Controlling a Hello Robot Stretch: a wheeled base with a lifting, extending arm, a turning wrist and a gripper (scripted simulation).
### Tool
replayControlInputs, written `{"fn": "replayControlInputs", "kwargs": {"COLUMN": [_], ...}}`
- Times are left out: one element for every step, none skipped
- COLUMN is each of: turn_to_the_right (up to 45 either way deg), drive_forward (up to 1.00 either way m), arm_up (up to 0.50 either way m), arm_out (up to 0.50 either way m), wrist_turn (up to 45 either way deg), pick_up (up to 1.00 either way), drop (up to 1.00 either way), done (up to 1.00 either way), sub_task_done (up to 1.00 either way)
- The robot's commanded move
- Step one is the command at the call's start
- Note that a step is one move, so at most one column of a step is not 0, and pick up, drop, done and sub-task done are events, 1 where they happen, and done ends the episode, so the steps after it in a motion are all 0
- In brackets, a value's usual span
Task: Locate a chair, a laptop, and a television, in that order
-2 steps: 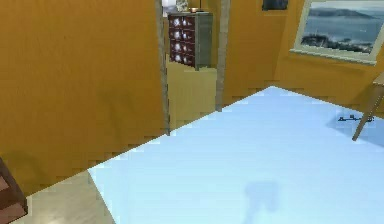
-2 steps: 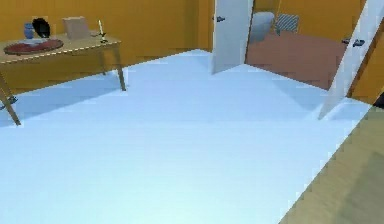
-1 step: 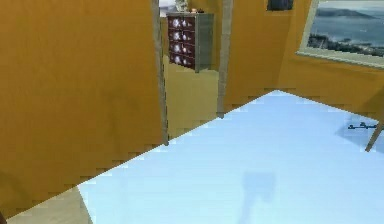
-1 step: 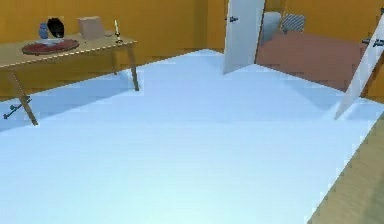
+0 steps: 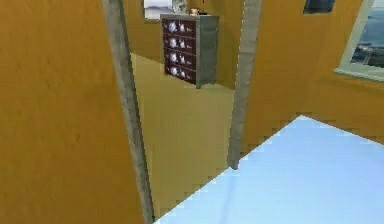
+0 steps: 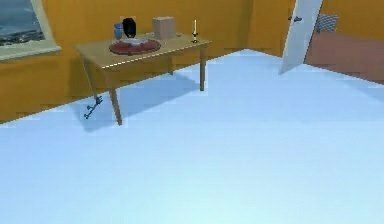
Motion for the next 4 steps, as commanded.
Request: {"fn": "replayControlInputs", "kwargs": {"turn_to_the_right": [3.0,0.0,15.0,0.0], "drive_forward": [0.00,1.00,0.00,0.10], "arm_up": [0.00,0.00,0.00,0.00], "arm_out": [0.00,0.00,0.00,0.00], "wrist_turn": [0.0,0.0,0.0,0.0], "pick_up": [0.00,0.00,0.00,0.00], "drop": [0.00,0.00,0.00,0.00], "done": [0.00,0.00,0.00,0.00], "sub_task_done": [0.00,0.00,0.00,0.00]}}
